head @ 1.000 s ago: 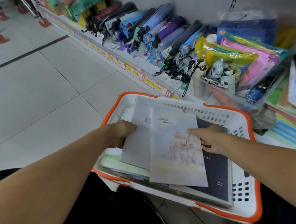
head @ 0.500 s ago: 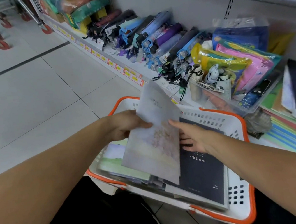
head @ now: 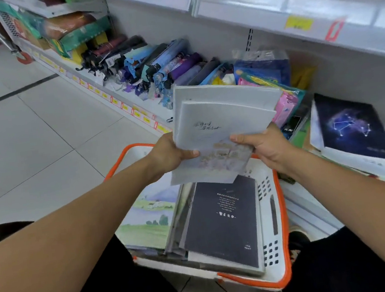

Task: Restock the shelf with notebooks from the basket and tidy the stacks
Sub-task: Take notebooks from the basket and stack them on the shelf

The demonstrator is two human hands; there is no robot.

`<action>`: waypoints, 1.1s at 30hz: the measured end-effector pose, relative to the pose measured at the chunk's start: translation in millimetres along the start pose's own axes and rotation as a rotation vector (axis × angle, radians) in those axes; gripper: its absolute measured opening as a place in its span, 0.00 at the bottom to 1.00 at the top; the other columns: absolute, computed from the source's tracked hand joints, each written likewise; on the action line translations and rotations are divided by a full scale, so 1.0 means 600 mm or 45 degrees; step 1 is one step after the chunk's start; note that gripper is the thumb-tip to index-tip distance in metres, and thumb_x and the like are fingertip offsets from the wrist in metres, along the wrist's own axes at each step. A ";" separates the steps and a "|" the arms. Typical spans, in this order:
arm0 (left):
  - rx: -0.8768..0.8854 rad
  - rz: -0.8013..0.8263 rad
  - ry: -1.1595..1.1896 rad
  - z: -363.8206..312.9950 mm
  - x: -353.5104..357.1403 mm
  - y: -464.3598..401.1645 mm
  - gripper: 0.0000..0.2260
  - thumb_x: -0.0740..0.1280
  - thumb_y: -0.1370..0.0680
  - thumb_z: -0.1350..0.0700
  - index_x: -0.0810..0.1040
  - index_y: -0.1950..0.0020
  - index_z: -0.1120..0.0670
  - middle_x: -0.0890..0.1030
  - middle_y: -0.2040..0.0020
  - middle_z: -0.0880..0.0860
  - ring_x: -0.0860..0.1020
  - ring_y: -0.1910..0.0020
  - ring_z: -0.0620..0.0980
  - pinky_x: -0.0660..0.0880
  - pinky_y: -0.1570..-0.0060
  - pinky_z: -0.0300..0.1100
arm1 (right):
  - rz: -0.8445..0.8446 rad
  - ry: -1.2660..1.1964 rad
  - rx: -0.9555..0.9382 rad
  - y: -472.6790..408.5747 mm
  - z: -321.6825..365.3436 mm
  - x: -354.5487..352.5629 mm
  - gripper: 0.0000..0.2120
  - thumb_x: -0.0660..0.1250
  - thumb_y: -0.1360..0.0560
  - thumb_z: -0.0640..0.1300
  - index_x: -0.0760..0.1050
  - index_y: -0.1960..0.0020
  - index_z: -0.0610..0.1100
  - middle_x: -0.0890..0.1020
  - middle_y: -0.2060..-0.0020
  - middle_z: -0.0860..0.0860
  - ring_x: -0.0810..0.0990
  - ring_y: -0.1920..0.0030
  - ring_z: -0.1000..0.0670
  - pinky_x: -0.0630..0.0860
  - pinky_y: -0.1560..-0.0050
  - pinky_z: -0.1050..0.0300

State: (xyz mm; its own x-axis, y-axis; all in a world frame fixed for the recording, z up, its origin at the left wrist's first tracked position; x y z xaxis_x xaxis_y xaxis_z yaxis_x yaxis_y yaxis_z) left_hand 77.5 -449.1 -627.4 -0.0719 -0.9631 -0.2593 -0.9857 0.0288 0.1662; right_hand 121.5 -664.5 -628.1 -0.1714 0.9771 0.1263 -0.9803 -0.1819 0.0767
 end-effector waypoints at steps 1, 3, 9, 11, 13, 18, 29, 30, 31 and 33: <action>0.042 0.005 0.006 -0.018 0.007 -0.005 0.15 0.75 0.29 0.66 0.81 0.45 0.55 0.83 0.50 0.51 0.80 0.49 0.51 0.77 0.47 0.45 | -0.009 -0.012 -0.014 0.004 0.011 -0.010 0.41 0.87 0.55 0.50 0.80 0.44 0.40 0.85 0.47 0.41 0.83 0.43 0.40 0.79 0.43 0.40; 0.126 0.018 0.043 -0.055 0.010 -0.016 0.15 0.75 0.29 0.65 0.81 0.42 0.57 0.84 0.48 0.52 0.82 0.49 0.51 0.79 0.46 0.46 | -0.016 -0.019 -0.092 0.009 0.051 -0.026 0.45 0.87 0.53 0.50 0.78 0.39 0.38 0.84 0.45 0.41 0.83 0.42 0.40 0.79 0.42 0.43; 0.287 0.045 0.459 -0.174 0.001 -0.025 0.17 0.69 0.24 0.64 0.77 0.35 0.59 0.83 0.42 0.55 0.82 0.44 0.53 0.80 0.48 0.45 | 0.027 0.229 -0.295 0.026 0.182 -0.035 0.20 0.78 0.35 0.41 0.81 0.44 0.44 0.86 0.49 0.49 0.85 0.48 0.49 0.82 0.48 0.52; 0.362 -0.008 0.518 -0.221 -0.009 -0.029 0.18 0.69 0.23 0.62 0.76 0.33 0.57 0.82 0.40 0.54 0.81 0.42 0.54 0.78 0.44 0.48 | -0.032 0.240 -0.343 0.030 0.214 -0.034 0.13 0.74 0.29 0.39 0.82 0.47 0.50 0.86 0.47 0.49 0.85 0.47 0.51 0.81 0.45 0.53; 0.465 -0.136 0.435 -0.272 -0.025 -0.028 0.17 0.69 0.23 0.58 0.75 0.34 0.55 0.82 0.40 0.52 0.81 0.42 0.52 0.78 0.44 0.48 | -0.047 0.113 -0.341 0.031 0.248 -0.030 0.13 0.71 0.26 0.37 0.81 0.43 0.47 0.85 0.44 0.48 0.84 0.44 0.49 0.80 0.43 0.52; 0.342 -0.112 0.154 -0.362 -0.036 -0.032 0.17 0.70 0.23 0.51 0.70 0.36 0.51 0.80 0.45 0.51 0.82 0.56 0.52 0.80 0.65 0.44 | -0.194 -0.187 -0.136 0.005 0.361 -0.045 0.11 0.69 0.23 0.37 0.79 0.41 0.37 0.85 0.48 0.42 0.86 0.56 0.45 0.83 0.56 0.47; 0.102 -0.325 0.462 -0.477 -0.037 -0.237 0.06 0.66 0.21 0.60 0.74 0.55 0.62 0.72 0.71 0.56 0.66 0.82 0.44 0.61 0.84 0.32 | -0.345 -0.157 -0.002 -0.186 0.447 -0.108 0.13 0.64 0.25 0.28 0.73 0.41 0.34 0.81 0.49 0.36 0.82 0.58 0.41 0.82 0.61 0.47; 0.111 -0.318 0.542 -0.479 -0.039 -0.256 0.05 0.67 0.22 0.60 0.75 0.53 0.62 0.74 0.68 0.57 0.70 0.79 0.45 0.66 0.82 0.32 | -0.352 -0.165 -0.015 -0.202 0.449 -0.112 0.14 0.64 0.25 0.27 0.73 0.40 0.33 0.81 0.48 0.35 0.82 0.58 0.41 0.82 0.60 0.47; 0.131 -0.294 0.640 -0.481 -0.041 -0.275 0.06 0.69 0.23 0.60 0.77 0.50 0.63 0.77 0.63 0.57 0.74 0.74 0.46 0.71 0.79 0.32 | -0.362 -0.175 -0.031 -0.219 0.449 -0.116 0.14 0.63 0.25 0.26 0.73 0.39 0.31 0.81 0.48 0.35 0.82 0.59 0.41 0.82 0.59 0.48; 0.158 -0.200 0.802 -0.479 -0.037 -0.307 0.09 0.70 0.23 0.61 0.78 0.45 0.63 0.82 0.53 0.58 0.81 0.61 0.50 0.79 0.68 0.35 | -0.383 -0.165 -0.070 -0.241 0.449 -0.121 0.15 0.63 0.26 0.24 0.72 0.40 0.29 0.81 0.52 0.36 0.82 0.60 0.42 0.81 0.57 0.48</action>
State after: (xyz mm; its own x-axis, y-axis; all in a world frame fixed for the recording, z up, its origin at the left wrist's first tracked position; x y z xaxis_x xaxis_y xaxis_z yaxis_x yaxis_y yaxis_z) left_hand 304.8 -509.9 -378.8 0.1398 -0.9296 0.3410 -0.9902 -0.1301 0.0513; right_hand 302.3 -739.0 -382.2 0.1373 0.9632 0.2312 -0.9895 0.1228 0.0763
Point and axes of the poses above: each hand's wrist, its own y-axis away from the middle knuckle, its own x-axis out of the palm, z = x × y, the point moved 8 cm from there along -y, towards the middle knuckle
